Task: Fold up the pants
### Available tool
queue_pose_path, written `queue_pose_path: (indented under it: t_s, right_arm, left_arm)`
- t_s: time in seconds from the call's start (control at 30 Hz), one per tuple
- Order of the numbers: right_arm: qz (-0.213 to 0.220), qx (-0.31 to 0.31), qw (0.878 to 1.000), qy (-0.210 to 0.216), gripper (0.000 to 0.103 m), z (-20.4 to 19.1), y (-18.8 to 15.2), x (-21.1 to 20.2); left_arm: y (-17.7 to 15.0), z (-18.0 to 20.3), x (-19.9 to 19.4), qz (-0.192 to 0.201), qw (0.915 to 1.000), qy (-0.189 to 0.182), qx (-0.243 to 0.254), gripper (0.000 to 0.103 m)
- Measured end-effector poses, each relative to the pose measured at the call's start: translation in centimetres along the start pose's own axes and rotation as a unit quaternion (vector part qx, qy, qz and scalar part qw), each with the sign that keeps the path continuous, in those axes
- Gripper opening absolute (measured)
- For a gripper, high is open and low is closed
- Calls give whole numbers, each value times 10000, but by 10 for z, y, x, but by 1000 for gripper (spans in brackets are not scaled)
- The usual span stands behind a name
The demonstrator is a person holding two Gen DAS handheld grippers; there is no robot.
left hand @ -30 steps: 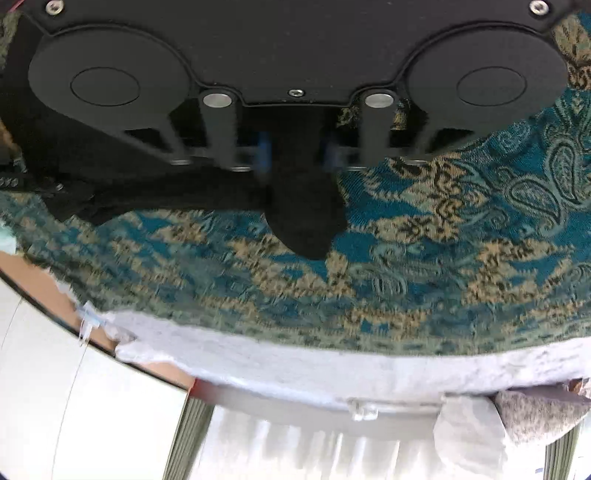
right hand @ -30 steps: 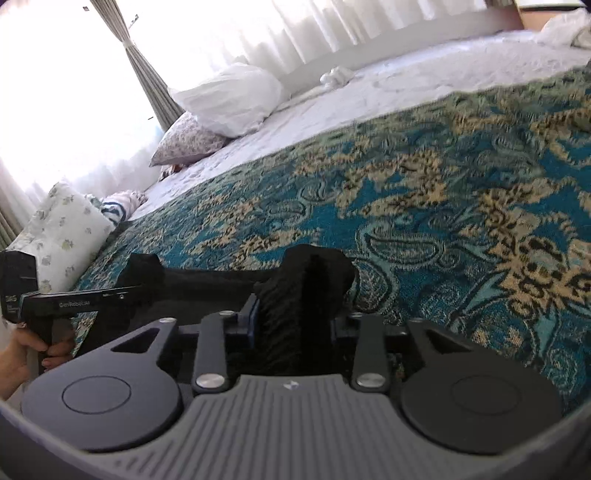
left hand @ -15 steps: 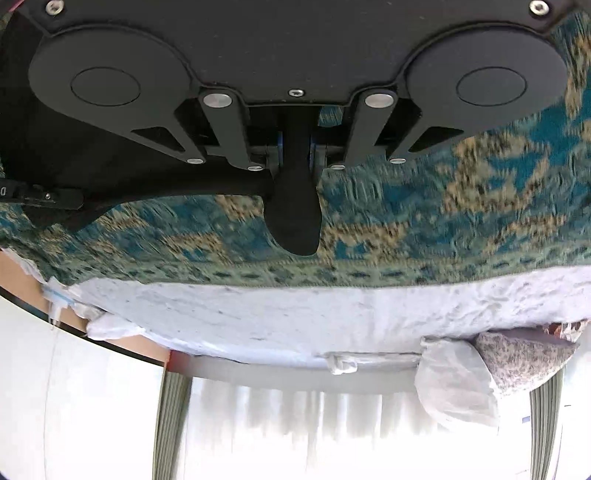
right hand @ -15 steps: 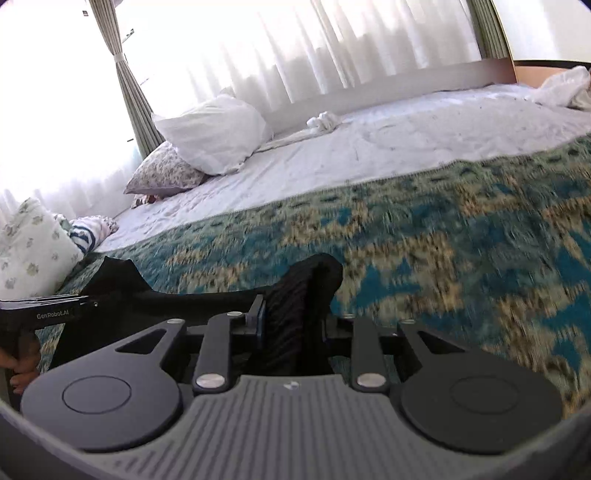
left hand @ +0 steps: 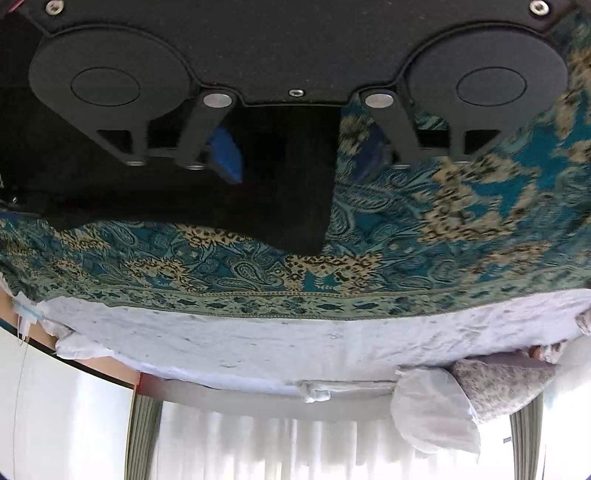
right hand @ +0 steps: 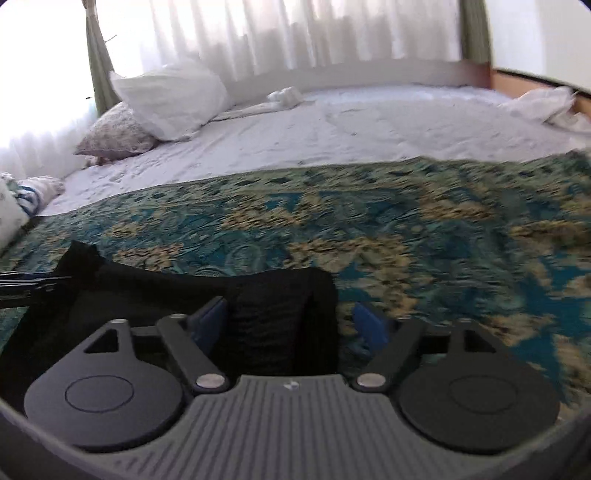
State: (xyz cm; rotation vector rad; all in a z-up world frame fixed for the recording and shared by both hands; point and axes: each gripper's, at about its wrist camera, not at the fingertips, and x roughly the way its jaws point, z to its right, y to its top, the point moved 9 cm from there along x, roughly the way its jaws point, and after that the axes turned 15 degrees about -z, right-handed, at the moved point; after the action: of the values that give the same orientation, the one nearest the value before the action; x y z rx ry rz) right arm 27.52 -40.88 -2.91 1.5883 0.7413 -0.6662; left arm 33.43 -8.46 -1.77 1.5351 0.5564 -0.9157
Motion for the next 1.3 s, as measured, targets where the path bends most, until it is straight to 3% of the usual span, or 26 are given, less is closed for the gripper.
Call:
queue_pose_path:
  t_s: [0.07, 0.2, 0.63, 0.87, 1.03, 1.3]
  right_arm:
    - [184, -130, 9987, -463, 96, -2, -5, -16]
    - [423, -448, 9938, -925, 103, -15, -14, -40]
    - [570, -161, 9975, -373, 103, -74, -99, -93]
    - [485, -83, 9975, -503, 103, -87, -143, -101]
    - [323, -232, 9971, -652, 103, -91, -161, -95]
    - [231, -241, 9972, -672, 103, -94, -173, -87]
  left_arm:
    - [-8, 3, -15, 128, 9996, 193, 181, 85]
    - [-30, 15, -38, 151, 9985, 319, 427, 89]
    - [-119, 51, -106, 107, 9997, -207, 31, 97]
    - [-166, 59, -118, 84, 9999, -58, -104, 98]
    - [-183, 60, -114, -102, 9997, 12, -216, 99]
    - [-184, 61, -106, -106, 9996, 186, -176, 103]
